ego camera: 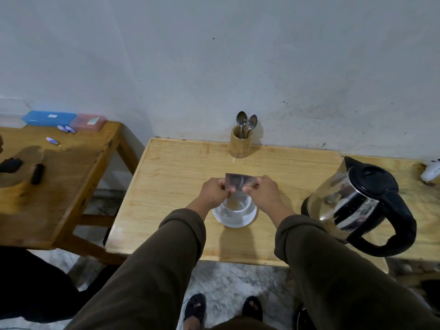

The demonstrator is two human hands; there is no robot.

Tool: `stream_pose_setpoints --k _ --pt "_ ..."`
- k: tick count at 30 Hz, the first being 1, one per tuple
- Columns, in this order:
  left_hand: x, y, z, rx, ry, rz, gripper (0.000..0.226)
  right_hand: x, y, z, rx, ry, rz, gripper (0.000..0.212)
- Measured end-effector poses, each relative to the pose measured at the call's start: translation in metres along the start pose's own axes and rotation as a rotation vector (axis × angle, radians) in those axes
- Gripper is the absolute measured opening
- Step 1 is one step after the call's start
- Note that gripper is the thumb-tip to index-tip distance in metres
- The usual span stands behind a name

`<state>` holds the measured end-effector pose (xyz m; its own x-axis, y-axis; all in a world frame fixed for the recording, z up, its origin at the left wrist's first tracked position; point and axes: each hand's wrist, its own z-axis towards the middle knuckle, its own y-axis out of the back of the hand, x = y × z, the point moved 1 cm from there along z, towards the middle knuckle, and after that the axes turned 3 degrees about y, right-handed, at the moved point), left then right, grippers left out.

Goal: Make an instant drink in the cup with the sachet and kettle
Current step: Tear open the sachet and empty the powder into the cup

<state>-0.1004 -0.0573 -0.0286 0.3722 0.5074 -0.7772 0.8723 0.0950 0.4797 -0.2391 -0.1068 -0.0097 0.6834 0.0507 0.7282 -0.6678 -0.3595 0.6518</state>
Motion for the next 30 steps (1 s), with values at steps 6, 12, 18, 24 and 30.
stream_pose_setpoints --k 6,12,18,24,30 --pt "-0.003 -0.006 0.003 -0.047 0.03 0.004 0.005 0.003 0.004 0.002 0.021 0.033 -0.026 0.01" --pt "-0.005 -0.006 0.004 -0.084 0.026 0.002 0.016 0.003 0.005 -0.001 0.043 0.037 0.025 0.007" --pt "-0.005 -0.009 0.004 -0.105 0.037 -0.01 0.008 0.003 0.005 -0.002 0.066 0.0 0.072 0.009" --pt "0.001 -0.009 0.004 -0.101 0.021 -0.028 0.011 0.0 0.004 -0.003 0.037 0.036 0.046 0.009" --pt "0.008 -0.006 0.004 -0.07 -0.015 -0.017 0.015 -0.001 0.006 -0.003 0.014 0.055 0.002 0.014"
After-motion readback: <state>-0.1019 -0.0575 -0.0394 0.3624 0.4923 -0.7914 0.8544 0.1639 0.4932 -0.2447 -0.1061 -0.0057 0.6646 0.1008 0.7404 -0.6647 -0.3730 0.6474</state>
